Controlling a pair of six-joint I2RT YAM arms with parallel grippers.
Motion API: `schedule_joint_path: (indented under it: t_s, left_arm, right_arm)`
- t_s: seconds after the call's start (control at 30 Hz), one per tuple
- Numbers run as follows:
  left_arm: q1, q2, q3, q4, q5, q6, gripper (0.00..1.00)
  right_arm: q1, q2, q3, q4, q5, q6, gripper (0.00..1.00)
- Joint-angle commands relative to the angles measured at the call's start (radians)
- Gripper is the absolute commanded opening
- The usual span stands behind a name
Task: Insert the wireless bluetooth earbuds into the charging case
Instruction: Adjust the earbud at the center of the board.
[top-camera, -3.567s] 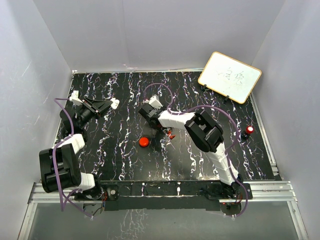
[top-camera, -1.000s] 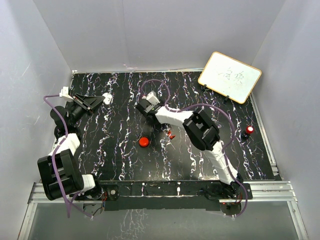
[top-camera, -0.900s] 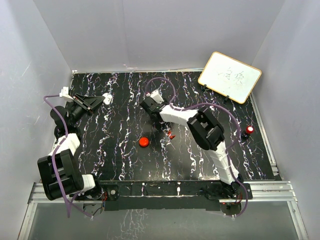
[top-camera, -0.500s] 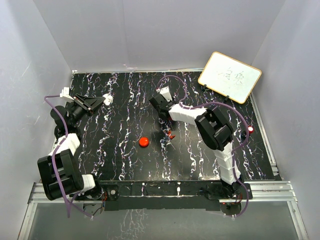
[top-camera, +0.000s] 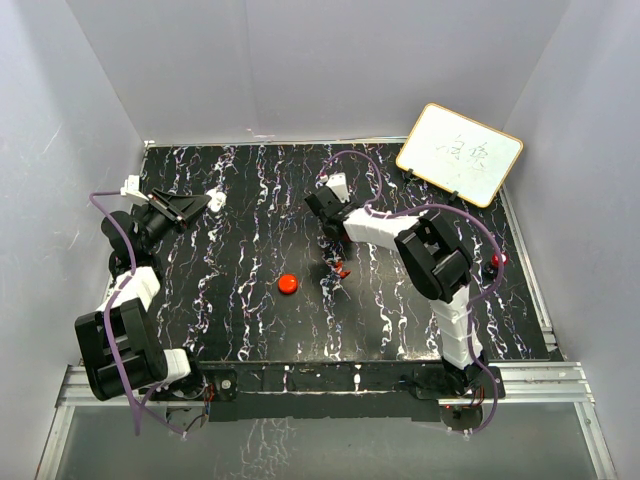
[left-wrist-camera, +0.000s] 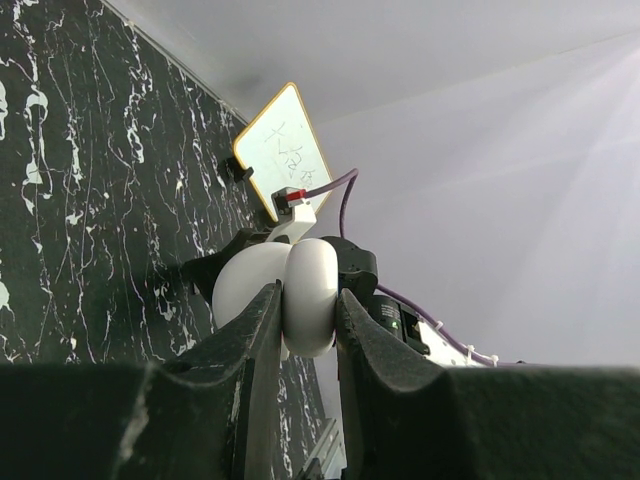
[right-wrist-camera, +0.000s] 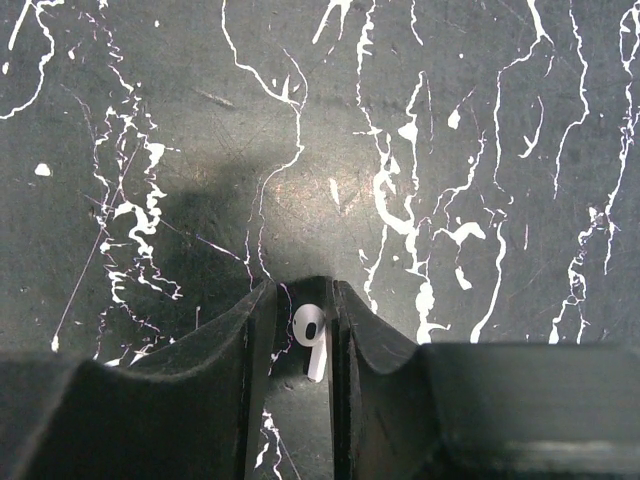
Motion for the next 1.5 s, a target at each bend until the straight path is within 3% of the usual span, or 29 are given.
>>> schedule_joint_path:
  t_s: [0.0, 0.6, 0.87, 1.47]
  left_arm:
    - [0.010, -0.025, 0.031, 0.001, 0.019, 0.009, 0.00]
    - [0.009, -0.025, 0.028, -0.006, 0.022, 0.018, 0.00]
    - [0.009, -0.021, 0.028, -0.016, 0.024, 0.028, 0.00]
    - [-0.001, -0.004, 0.023, -0.005, 0.021, 0.031, 0.00]
  right_arm:
    - [-0.003, 0.008, -0.057, -0.047, -0.075, 0.043, 0.26]
    - [-0.003, -0.036, -0.123, -0.035, -0.077, 0.059, 0.26]
    - [-0.002, -0.025, -0.111, -0.048, -0.046, 0.047, 0.11]
    - [0.201, 0.278, 0.212, -0.323, 0.470, -0.097, 0.08]
